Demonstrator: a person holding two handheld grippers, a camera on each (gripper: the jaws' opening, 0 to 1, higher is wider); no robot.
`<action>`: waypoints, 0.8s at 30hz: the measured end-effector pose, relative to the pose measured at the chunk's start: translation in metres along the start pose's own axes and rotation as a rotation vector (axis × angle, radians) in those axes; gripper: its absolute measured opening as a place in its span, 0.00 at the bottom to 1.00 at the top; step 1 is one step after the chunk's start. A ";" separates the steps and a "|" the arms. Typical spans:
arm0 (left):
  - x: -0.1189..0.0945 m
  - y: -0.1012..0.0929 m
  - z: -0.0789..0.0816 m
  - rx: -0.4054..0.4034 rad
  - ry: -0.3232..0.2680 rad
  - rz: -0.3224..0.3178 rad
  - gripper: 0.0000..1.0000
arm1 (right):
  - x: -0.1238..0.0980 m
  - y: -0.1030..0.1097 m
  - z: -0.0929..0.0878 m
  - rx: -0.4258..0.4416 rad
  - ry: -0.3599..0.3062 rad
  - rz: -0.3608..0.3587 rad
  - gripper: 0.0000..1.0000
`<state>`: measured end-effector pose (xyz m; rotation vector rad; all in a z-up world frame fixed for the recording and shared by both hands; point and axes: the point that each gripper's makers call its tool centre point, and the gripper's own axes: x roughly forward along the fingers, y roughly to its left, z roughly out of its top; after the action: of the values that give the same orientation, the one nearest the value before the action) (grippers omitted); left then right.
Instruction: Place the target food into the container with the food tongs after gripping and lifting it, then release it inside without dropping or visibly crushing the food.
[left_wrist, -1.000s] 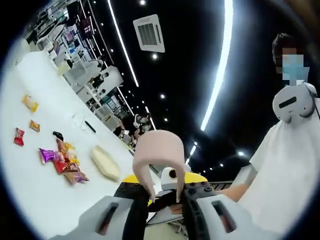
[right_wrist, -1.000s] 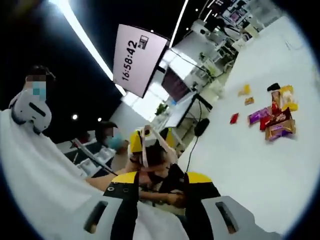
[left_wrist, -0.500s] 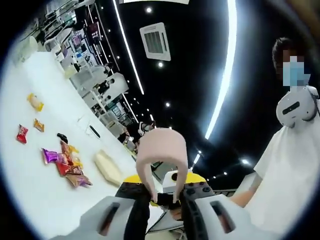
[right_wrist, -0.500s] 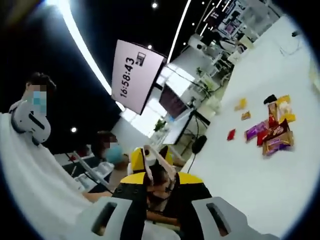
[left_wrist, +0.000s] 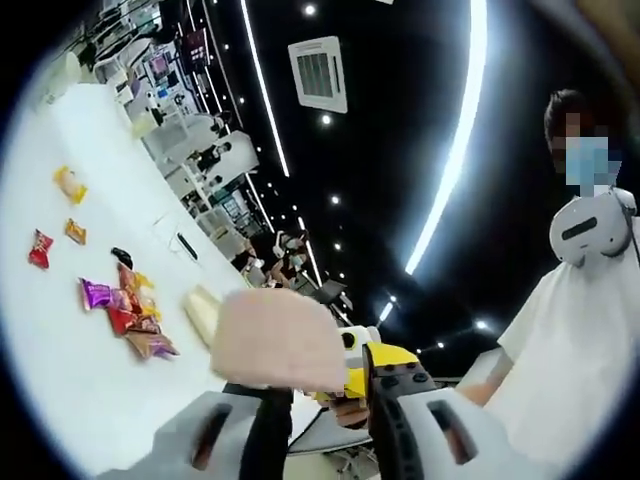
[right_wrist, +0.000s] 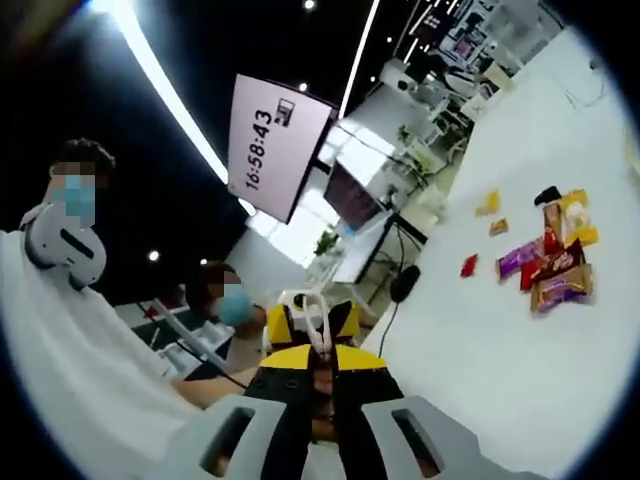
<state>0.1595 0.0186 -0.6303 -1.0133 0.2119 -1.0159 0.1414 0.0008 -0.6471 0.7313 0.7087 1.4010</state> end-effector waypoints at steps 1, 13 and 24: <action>0.000 -0.001 -0.001 -0.004 0.003 -0.004 0.25 | 0.000 0.000 -0.001 0.000 0.005 0.000 0.04; -0.004 -0.006 -0.005 -0.012 0.008 -0.019 0.21 | 0.008 0.008 -0.004 0.007 0.051 0.037 0.04; -0.009 -0.009 -0.010 -0.022 0.017 -0.005 0.23 | 0.010 0.009 0.000 0.036 -0.019 0.053 0.03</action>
<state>0.1440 0.0183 -0.6313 -1.0259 0.2344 -1.0289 0.1369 0.0109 -0.6399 0.7958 0.7062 1.4303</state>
